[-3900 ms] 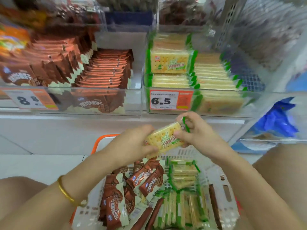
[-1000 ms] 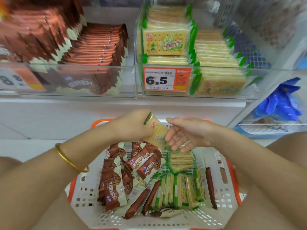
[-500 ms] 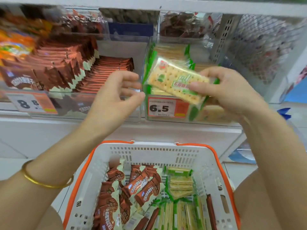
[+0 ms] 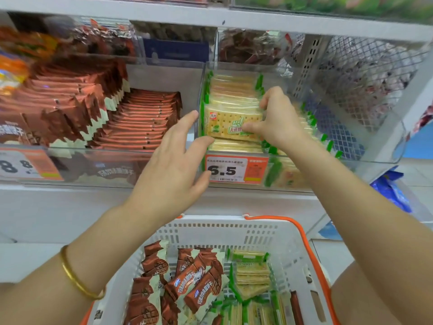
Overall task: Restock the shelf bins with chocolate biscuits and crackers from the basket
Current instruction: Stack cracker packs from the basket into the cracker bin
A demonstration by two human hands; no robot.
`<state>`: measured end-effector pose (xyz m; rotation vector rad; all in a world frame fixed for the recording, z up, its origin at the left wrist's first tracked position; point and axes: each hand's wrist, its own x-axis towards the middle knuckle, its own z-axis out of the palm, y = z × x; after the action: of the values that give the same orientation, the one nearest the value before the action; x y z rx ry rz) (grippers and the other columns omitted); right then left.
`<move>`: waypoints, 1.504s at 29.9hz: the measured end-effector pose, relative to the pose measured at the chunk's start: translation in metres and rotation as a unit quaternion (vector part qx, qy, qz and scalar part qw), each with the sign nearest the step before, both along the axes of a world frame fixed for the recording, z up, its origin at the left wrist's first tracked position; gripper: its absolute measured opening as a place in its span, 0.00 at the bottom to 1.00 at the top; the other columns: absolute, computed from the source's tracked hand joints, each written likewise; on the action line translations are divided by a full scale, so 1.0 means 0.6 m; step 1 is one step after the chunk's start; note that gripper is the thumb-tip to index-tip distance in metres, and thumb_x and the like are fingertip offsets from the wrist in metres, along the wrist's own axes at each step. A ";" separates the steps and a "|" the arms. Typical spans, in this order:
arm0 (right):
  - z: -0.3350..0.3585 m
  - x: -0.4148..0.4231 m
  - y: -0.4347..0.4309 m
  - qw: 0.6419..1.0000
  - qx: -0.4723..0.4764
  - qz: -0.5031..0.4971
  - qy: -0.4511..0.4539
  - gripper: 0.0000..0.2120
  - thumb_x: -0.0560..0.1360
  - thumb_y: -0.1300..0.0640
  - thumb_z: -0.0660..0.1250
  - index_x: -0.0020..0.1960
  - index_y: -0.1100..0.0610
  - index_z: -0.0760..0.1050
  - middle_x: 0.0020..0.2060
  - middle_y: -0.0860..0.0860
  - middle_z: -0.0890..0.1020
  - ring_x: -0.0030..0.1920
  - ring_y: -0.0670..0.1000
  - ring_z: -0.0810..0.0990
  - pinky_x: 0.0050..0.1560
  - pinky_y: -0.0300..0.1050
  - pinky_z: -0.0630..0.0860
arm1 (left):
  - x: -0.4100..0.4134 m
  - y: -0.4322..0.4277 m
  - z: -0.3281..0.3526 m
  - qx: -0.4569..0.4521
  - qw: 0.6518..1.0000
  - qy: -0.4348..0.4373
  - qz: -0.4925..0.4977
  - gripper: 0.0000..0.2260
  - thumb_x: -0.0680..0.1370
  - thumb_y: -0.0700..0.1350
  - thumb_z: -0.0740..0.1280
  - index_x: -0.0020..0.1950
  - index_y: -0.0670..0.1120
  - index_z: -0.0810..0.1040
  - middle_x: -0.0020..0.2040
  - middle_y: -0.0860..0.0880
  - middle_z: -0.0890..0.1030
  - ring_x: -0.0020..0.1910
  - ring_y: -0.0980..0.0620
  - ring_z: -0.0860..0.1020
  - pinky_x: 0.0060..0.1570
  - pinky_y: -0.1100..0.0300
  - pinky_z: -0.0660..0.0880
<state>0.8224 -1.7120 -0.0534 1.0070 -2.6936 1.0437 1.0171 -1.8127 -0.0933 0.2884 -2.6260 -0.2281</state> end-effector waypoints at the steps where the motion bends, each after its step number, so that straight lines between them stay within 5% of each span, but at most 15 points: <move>1: -0.005 0.002 -0.001 1.000 0.014 0.005 0.003 0.27 0.66 0.52 0.78 0.51 0.56 0.61 0.49 0.51 0.69 0.46 0.51 0.70 0.44 0.42 0.64 | -0.001 0.002 0.000 -0.001 1.000 -0.001 0.000 0.22 0.72 0.42 0.72 0.65 0.41 0.72 0.74 0.37 0.58 0.73 0.39 0.59 0.66 0.42 0.66; 7: 0.006 0.007 0.026 1.000 0.004 -0.015 0.011 0.29 0.66 0.51 0.78 0.52 0.56 0.60 0.51 0.52 0.67 0.47 0.52 0.69 0.46 0.45 0.67 | 0.001 0.006 -0.001 -0.018 1.000 -0.006 0.011 0.21 0.73 0.41 0.70 0.65 0.41 0.72 0.74 0.36 0.59 0.73 0.38 0.58 0.67 0.41 0.63; 11: 0.022 0.059 0.087 0.991 -0.091 -0.023 0.096 0.18 0.71 0.54 0.73 0.48 0.55 0.64 0.43 0.49 0.70 0.40 0.49 0.68 0.40 0.42 0.62 | 0.015 0.027 0.012 -0.084 0.996 0.035 0.019 0.16 0.74 0.39 0.65 0.62 0.38 0.74 0.71 0.36 0.65 0.69 0.37 0.64 0.63 0.44 0.66; 13: 0.013 0.102 0.117 0.992 -0.115 0.042 0.037 0.13 0.71 0.54 0.72 0.43 0.53 0.67 0.35 0.47 0.73 0.35 0.48 0.72 0.37 0.44 0.67 | 0.024 0.047 0.013 -0.110 0.992 0.050 -0.016 0.15 0.73 0.39 0.63 0.59 0.38 0.76 0.67 0.37 0.70 0.63 0.38 0.69 0.57 0.47 0.67; 16: -0.069 0.143 0.113 0.971 0.156 0.172 -0.064 0.08 0.74 0.51 0.68 0.43 0.51 0.69 0.37 0.47 0.77 0.36 0.50 0.76 0.39 0.46 0.74 | 0.031 0.066 -0.024 -0.121 0.988 -0.037 -0.085 0.14 0.72 0.41 0.61 0.54 0.39 0.77 0.62 0.38 0.75 0.56 0.39 0.74 0.48 0.47 0.75; 19: -0.220 0.132 0.090 0.869 0.420 0.233 -0.121 0.07 0.79 0.55 0.62 0.52 0.58 0.72 0.49 0.53 0.78 0.40 0.52 0.73 0.39 0.46 0.71 | 0.033 0.082 -0.074 -0.127 0.955 -0.238 -0.122 0.17 0.74 0.46 0.57 0.59 0.43 0.77 0.70 0.39 0.68 0.64 0.41 0.71 0.52 0.48 0.77; 22: -0.391 0.095 0.129 0.809 0.523 0.214 -0.161 0.04 0.79 0.61 0.59 0.53 0.59 0.71 0.55 0.57 0.77 0.48 0.54 0.75 0.45 0.43 0.69 | 0.040 0.083 -0.121 -0.107 0.865 -0.464 -0.159 0.21 0.80 0.50 0.58 0.73 0.48 0.63 0.78 0.46 0.49 0.74 0.47 0.54 0.69 0.50 0.63; 25: -0.508 0.088 0.180 0.789 0.565 0.167 -0.175 0.07 0.78 0.62 0.59 0.55 0.57 0.72 0.56 0.57 0.78 0.54 0.55 0.78 0.49 0.43 0.72 | 0.041 0.077 -0.139 -0.099 0.839 -0.510 -0.161 0.21 0.81 0.52 0.57 0.73 0.48 0.61 0.76 0.47 0.54 0.71 0.48 0.59 0.66 0.50 0.65; 30: -0.572 0.102 0.171 0.803 0.555 0.202 -0.079 0.23 0.76 0.60 0.61 0.71 0.57 0.61 0.66 0.58 0.70 0.66 0.58 0.69 0.64 0.52 0.69 | 0.046 0.063 -0.151 -0.087 0.845 -0.507 -0.146 0.20 0.81 0.53 0.56 0.72 0.50 0.61 0.72 0.49 0.61 0.68 0.49 0.64 0.65 0.51 0.67; 35: -0.597 0.102 0.173 0.779 0.600 0.178 -0.034 0.33 0.75 0.57 0.64 0.76 0.54 0.54 0.68 0.56 0.69 0.67 0.58 0.67 0.64 0.53 0.68 | 0.047 0.056 -0.157 -0.077 0.835 -0.529 -0.128 0.21 0.81 0.54 0.56 0.73 0.51 0.60 0.73 0.50 0.59 0.68 0.49 0.63 0.65 0.50 0.66; 41: -0.576 0.109 0.168 0.792 0.586 0.172 0.012 0.21 0.72 0.66 0.66 0.63 0.56 0.71 0.61 0.55 0.73 0.62 0.57 0.71 0.62 0.54 0.70 | 0.047 0.055 -0.159 -0.059 0.840 -0.523 -0.130 0.20 0.81 0.53 0.56 0.72 0.50 0.62 0.72 0.49 0.61 0.69 0.48 0.63 0.66 0.50 0.66; 45: -0.510 0.116 0.147 0.827 0.544 0.128 -0.068 0.08 0.76 0.64 0.62 0.54 0.56 0.75 0.52 0.52 0.79 0.50 0.53 0.78 0.46 0.45 0.72 | 0.044 0.056 -0.159 -0.066 0.847 -0.513 -0.122 0.21 0.81 0.54 0.57 0.72 0.50 0.62 0.72 0.48 0.62 0.68 0.48 0.64 0.67 0.50 0.64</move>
<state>0.8918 -1.6237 -0.3593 1.4420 -3.2850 -0.6361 1.0437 -1.7790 -0.1888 -0.0034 -3.7314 0.0694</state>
